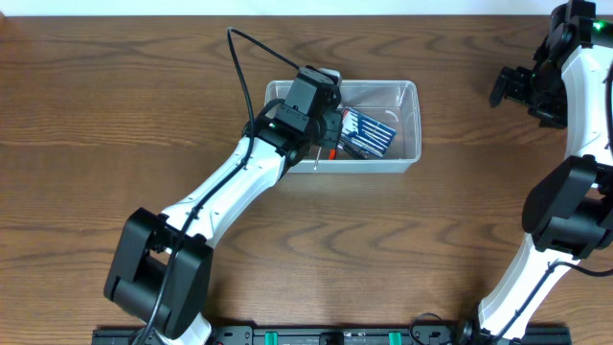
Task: Pack container
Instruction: 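Lift the screwdriver and carry it over the container with left gripper, then lower the screwdriver into the container and open the left gripper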
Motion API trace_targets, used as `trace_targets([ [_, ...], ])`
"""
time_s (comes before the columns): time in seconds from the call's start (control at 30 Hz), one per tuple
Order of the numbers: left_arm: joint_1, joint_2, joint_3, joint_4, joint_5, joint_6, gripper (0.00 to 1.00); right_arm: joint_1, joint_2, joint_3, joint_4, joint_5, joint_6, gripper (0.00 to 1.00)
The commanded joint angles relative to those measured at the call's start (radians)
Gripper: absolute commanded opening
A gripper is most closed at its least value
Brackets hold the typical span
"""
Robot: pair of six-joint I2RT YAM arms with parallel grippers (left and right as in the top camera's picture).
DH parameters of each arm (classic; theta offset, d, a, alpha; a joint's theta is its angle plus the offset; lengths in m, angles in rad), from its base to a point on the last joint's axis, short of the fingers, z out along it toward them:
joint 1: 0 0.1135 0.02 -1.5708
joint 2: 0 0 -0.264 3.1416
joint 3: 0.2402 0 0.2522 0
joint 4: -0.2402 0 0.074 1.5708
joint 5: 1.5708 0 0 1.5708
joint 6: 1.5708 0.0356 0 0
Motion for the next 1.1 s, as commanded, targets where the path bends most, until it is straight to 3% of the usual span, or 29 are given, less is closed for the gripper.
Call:
trace_targets([
  [0.0, 0.001, 0.017, 0.019, 0.005, -0.006, -0.012, 0.15, 0.001, 0.001, 0.0, 0.002, 0.0, 0.018, 0.99],
  [0.67, 0.039, 0.017, 0.019, 0.028, -0.14, -0.008, 0.16, 0.001, 0.001, 0.0, 0.002, 0.0, 0.018, 0.99],
  [0.87, 0.061, 0.017, 0.019, 0.028, -0.107, -0.001, 0.16, 0.001, 0.001, 0.0, 0.002, 0.0, 0.018, 0.99],
  [1.07, 0.061, 0.017, 0.019, 0.024, 0.006, 0.08, 0.16, 0.001, 0.001, 0.0, 0.002, 0.0, 0.018, 0.99],
])
